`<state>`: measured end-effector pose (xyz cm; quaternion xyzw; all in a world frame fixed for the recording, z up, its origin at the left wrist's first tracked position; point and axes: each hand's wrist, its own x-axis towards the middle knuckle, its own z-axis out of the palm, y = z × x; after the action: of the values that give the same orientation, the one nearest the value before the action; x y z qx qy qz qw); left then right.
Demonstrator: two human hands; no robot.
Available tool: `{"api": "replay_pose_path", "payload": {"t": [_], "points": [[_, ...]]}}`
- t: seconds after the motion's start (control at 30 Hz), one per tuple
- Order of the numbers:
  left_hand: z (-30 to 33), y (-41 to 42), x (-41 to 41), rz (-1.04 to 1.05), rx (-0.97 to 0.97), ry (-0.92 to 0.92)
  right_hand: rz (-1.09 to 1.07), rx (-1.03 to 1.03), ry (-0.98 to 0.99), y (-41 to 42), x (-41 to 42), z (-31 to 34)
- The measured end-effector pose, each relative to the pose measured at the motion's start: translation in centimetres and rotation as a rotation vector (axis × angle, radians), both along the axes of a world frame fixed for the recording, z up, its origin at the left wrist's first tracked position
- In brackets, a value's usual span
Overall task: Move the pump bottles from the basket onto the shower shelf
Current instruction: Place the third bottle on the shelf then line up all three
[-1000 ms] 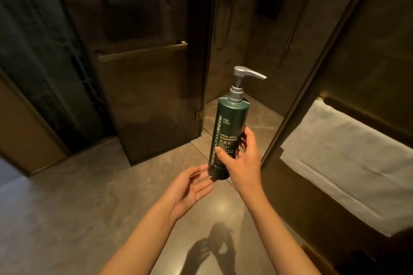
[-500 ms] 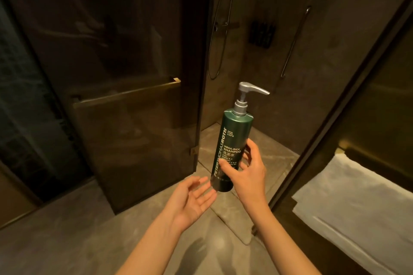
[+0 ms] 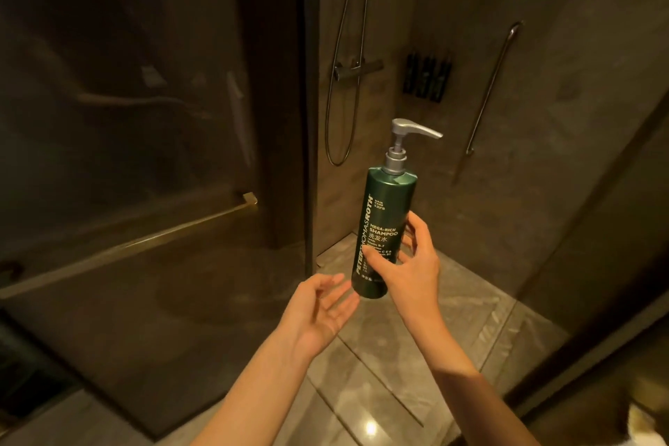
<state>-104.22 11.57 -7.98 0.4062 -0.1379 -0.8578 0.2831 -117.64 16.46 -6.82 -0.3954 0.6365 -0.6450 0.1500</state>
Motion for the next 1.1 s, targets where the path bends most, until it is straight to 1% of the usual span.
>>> {"api": "replay_pose_path", "payload": {"t": [0.1, 0.23, 0.47, 0.57, 0.73, 0.93, 1.1], "points": [[0.1, -4.2, -3.0, 0.007, 0.015, 0.003, -0.002, -0.016, 0.002, -4.3, -2.9, 0.2], [0.2, -11.4, -6.7, -0.037, -0.034, 0.04, -0.031, -0.054, 0.016, -11.1, -6.8, 0.8], [2.8, -23.6, -13.5, -0.114, -0.095, 0.104, -0.094, -0.09, 0.072, -21.5, -12.8, 4.7], [4.0, -27.3, -16.5, -0.139, -0.083, 0.138, -0.125, -0.082, 0.091, -25.0, -15.6, 5.7], [3.5, -32.1, -20.6, -0.18, -0.075, 0.15, -0.154, -0.082, 0.084, -29.8, -20.2, 5.1], [3.0, -37.7, -26.6, -0.12, -0.054, 0.139, -0.086, -0.078, 0.077, -37.1, -26.8, 3.8], [3.9, -43.7, -32.2, 0.043, -0.074, 0.141, 0.103, -0.081, 0.086, -45.3, -33.3, 4.6]]}}
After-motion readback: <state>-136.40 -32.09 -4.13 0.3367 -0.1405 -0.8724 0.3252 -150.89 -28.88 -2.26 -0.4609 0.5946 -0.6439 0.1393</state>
